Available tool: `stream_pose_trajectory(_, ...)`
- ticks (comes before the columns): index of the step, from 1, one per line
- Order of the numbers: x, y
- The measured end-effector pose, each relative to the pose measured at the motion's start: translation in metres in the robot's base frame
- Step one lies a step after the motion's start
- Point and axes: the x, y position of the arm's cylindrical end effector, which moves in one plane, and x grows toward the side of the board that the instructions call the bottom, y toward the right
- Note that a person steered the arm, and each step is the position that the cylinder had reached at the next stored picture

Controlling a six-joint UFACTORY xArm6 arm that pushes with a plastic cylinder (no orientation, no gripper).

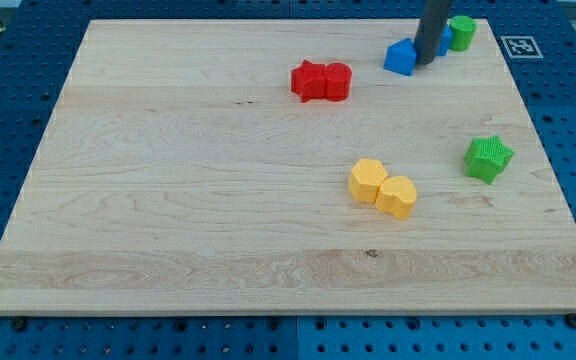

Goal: Place the green circle top left to the green star

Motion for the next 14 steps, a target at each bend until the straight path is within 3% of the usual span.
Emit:
stream_pose_trajectory(2, 0.009, -0.026)
stream_pose_trajectory(3, 0.027, 0.013)
stream_pose_trajectory(6, 0.025, 0.078)
stream_pose_trajectory(8, -0.032, 0.112)
stream_pose_trajectory(10, -0.088, 0.11)
stream_pose_trajectory(12, -0.082, 0.062)
stream_pose_trajectory(14, -0.053, 0.065)
